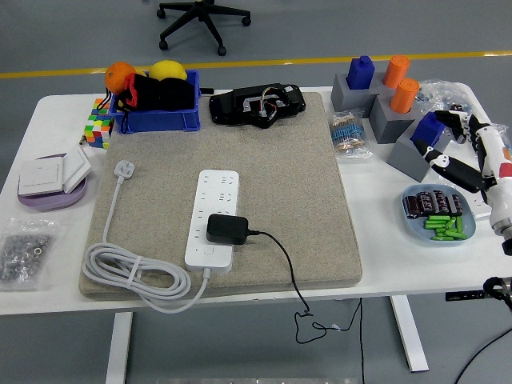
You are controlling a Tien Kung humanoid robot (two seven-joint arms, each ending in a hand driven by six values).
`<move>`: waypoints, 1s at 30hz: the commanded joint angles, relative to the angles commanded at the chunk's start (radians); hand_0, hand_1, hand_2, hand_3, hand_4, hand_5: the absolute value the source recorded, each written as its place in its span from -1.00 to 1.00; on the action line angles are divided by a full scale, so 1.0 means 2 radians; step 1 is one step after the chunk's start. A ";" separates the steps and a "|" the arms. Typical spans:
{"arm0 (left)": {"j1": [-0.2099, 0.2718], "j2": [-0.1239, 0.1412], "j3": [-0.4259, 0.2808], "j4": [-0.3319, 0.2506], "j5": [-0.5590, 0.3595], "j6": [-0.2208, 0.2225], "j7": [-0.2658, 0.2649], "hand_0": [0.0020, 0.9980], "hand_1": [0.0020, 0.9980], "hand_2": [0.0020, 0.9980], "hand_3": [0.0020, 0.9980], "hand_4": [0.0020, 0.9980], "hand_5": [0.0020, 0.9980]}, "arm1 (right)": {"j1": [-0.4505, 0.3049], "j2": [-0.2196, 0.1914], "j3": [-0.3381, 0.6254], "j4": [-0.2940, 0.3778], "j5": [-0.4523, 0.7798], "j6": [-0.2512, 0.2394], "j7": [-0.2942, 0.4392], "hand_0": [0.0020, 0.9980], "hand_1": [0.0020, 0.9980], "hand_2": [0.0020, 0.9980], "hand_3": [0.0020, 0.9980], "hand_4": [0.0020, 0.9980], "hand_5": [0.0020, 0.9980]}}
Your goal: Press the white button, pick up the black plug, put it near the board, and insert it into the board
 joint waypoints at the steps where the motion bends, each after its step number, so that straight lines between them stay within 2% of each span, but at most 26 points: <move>1: 0.000 0.000 0.000 0.000 0.001 0.000 0.000 0.25 0.26 0.26 0.37 0.06 -0.26 | -0.002 0.000 0.003 0.001 0.000 0.000 0.001 0.78 0.67 0.57 0.49 0.83 -0.07; 5: 0.001 0.001 0.003 0.000 0.003 -0.002 0.000 0.25 0.25 0.26 0.38 0.06 -0.26 | -0.010 0.003 0.019 0.006 0.006 -0.006 0.015 0.78 0.65 0.55 0.48 0.81 -0.10; 10: 0.002 0.001 0.009 0.000 0.000 -0.002 0.000 0.25 0.25 0.26 0.38 0.06 -0.26 | -0.020 0.007 0.035 0.009 0.012 -0.023 0.037 0.78 0.65 0.55 0.48 0.81 -0.10; 11: 0.002 0.001 0.009 0.000 0.001 -0.003 0.000 0.25 0.26 0.26 0.38 0.06 -0.26 | -0.022 0.007 0.038 0.010 0.013 -0.026 0.041 0.66 0.52 0.37 0.37 0.78 -0.10; 20: 0.006 -0.001 0.004 0.000 0.005 -0.002 0.000 0.25 0.26 0.26 0.38 0.07 -0.25 | -0.028 0.009 0.050 0.013 0.017 -0.049 0.068 0.62 0.47 0.32 0.32 0.78 -0.11; 26: 0.015 -0.009 0.003 0.000 -0.008 0.001 0.000 0.25 0.26 0.26 0.38 0.07 -0.25 | -0.032 0.019 0.063 0.016 0.011 -0.045 0.064 0.57 0.42 0.27 0.28 0.76 -0.12; 30: 0.016 -0.010 0.007 0.000 -0.008 0.000 0.002 0.25 0.26 0.26 0.38 0.07 -0.25 | -0.032 0.023 0.070 0.017 0.008 -0.036 0.052 0.56 0.41 0.26 0.26 0.74 -0.14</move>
